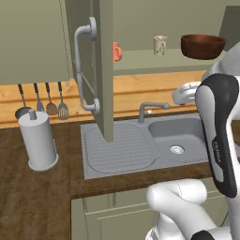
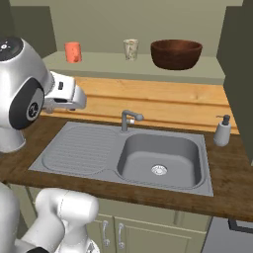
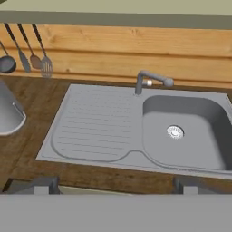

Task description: Gather all objects into one cabinet and sort the glasses and bowls to opposite sides.

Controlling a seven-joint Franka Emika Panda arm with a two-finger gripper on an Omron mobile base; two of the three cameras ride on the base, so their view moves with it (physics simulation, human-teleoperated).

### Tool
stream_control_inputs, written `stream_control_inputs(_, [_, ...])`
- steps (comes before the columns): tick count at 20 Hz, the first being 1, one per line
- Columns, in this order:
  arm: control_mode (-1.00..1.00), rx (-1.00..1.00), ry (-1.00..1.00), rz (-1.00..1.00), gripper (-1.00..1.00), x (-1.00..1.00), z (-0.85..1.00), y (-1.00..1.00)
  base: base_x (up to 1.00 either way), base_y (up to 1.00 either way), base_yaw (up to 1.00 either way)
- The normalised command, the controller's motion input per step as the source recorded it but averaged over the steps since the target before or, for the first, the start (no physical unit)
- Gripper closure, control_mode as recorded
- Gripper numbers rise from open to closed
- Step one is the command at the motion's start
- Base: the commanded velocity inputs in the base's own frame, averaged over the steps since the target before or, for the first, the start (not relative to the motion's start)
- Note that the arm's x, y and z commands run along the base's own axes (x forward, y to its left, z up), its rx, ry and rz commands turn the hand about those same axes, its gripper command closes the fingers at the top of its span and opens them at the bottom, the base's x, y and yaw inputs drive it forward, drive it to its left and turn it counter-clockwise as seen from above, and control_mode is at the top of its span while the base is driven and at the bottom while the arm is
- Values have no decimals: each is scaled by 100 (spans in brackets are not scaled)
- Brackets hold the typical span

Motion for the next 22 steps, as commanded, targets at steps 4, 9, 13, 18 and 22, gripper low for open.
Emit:
stream_control_inputs(4, [100, 0, 0, 0, -100, 0, 0, 0, -5, 0, -6])
stream_control_inputs(9, [100, 0, 0, 0, -100, 0, 0, 0, -37, -10, -70])
stream_control_inputs(13, [100, 0, 0, 0, -100, 0, 0, 0, -30, -4, -84])
stream_control_inputs(18, [100, 0, 0, 0, -100, 0, 0, 0, -19, -18, -83])
stream_control_inputs(22, [100, 0, 0, 0, -100, 0, 0, 0, -4, -56, -77])
